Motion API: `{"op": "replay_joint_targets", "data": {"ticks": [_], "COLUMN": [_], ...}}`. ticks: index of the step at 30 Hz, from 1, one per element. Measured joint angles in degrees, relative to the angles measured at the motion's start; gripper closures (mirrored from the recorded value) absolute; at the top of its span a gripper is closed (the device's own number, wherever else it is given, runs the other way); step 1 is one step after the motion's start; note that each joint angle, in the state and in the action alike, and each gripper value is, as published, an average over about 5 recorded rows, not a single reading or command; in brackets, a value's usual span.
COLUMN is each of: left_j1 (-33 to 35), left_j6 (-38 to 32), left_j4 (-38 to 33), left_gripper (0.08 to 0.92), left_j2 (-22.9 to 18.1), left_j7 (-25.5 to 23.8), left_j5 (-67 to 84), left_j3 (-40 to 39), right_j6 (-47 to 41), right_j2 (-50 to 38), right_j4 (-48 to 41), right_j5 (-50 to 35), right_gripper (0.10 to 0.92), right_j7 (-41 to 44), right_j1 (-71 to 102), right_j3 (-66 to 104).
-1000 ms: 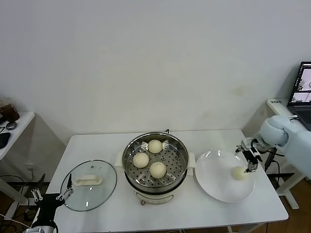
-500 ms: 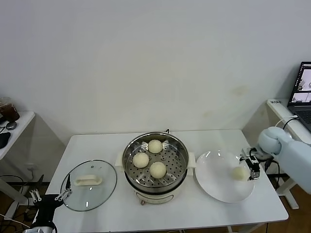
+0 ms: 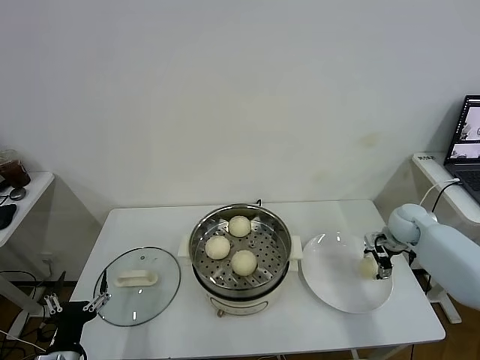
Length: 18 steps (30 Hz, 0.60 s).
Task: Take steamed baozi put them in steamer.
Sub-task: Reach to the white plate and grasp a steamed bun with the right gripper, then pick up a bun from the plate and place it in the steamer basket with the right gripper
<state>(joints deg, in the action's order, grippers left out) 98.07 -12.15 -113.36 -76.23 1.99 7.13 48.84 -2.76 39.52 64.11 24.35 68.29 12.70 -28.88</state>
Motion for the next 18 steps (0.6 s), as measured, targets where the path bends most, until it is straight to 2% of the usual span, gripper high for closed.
{"op": "replay_joint_targets", "data": {"ticks": [7, 13, 18], "left_j1": [-0.07, -0.27, -0.88], "left_j6": [-0.02, 0.04, 0.22], "left_j4": [-0.15, -0.32, -0.23], "left_gripper": [0.177, 0.177, 0.177], "left_j2": [0.02, 0.25, 0.56], "left_j7": [0.00, 0.00, 0.00], "left_j5": [0.03, 0.12, 0.17], "left_j3": [0.01, -0.12, -0.67], "right_j6": [-0.74, -2.01, -4.38], "right_j2": [-0.31, -1.87, -3.75], "right_j4": [0.44, 2.60, 6.33], "right_j5": [-0.08, -2.56, -8.09], "right_gripper": [0.540, 0.547, 0.537], "right_j7": [-0.20, -0.05, -0.29], "right_j1": [-0.30, -2.42, -9.19], "right_j3": [-0.14, -2.15, -7.98]}}
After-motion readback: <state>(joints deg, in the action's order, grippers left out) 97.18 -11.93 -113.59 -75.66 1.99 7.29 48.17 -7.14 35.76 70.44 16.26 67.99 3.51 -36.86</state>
